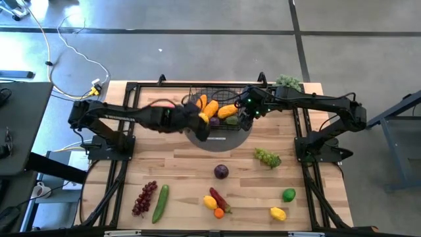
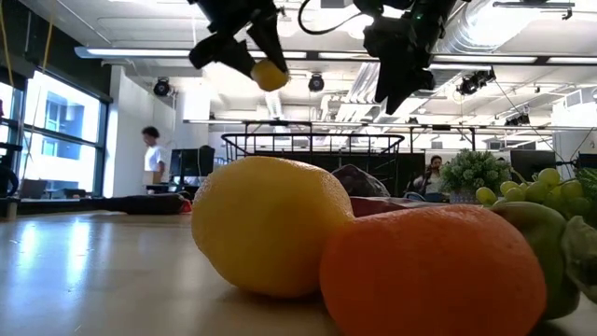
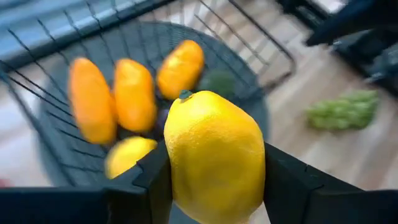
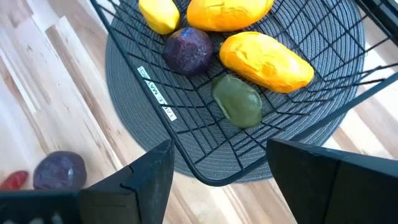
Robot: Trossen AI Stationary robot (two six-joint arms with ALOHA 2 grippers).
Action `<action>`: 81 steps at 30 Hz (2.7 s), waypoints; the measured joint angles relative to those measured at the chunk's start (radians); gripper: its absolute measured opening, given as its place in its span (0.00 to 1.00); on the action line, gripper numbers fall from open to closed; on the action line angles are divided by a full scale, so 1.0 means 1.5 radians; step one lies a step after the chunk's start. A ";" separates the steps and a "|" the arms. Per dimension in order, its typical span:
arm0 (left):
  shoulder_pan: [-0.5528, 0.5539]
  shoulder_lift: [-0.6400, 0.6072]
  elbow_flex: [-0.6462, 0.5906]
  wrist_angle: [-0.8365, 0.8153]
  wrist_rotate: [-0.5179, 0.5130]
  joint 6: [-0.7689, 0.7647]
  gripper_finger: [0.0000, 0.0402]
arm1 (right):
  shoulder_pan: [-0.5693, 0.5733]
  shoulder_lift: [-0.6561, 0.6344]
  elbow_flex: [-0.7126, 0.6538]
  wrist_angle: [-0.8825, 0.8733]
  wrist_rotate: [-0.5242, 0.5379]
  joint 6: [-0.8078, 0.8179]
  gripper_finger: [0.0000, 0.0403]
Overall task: Build produce basket
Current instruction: Put the yellow lemon into the black wire basket, then put the purple plum into the black wire basket
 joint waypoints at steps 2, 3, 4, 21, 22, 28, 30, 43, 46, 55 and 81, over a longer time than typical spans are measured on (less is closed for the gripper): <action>0.024 -0.006 -0.001 0.006 -0.001 0.070 0.45 | 0.000 0.000 0.000 0.000 0.000 0.014 0.59; 0.037 -0.007 0.000 0.012 -0.001 0.103 0.45 | 0.000 0.000 0.000 0.000 0.000 0.016 0.59; 0.050 -0.007 0.000 0.010 -0.001 0.131 0.45 | 0.000 0.000 0.000 0.001 0.000 0.021 0.59; 0.217 0.002 -0.001 0.002 0.226 0.387 0.51 | 0.003 0.000 0.000 0.000 0.005 0.192 0.59; 0.223 0.002 -0.001 0.000 0.239 0.394 0.52 | 0.005 0.000 0.000 0.001 0.006 0.198 0.59; 0.240 0.002 -0.001 -0.024 0.268 0.427 0.57 | 0.030 0.000 0.000 0.001 0.026 0.228 0.59; 0.241 0.002 -0.001 -0.031 0.268 0.437 0.59 | 0.038 0.000 0.000 0.001 0.027 0.238 0.59; 0.240 -0.007 -0.001 -0.039 0.254 0.442 0.71 | 0.102 0.000 0.000 0.009 0.062 0.238 0.59; 0.240 -0.027 -0.001 -0.039 0.255 0.442 0.70 | 0.113 0.000 0.000 0.009 0.065 0.238 0.59; 0.231 -0.118 -0.001 -0.039 0.264 0.400 0.69 | 0.147 0.000 0.000 0.030 0.054 0.223 0.59; 0.099 -0.217 -0.001 -0.170 0.260 0.186 0.69 | 0.275 0.000 0.000 0.072 0.080 0.153 0.59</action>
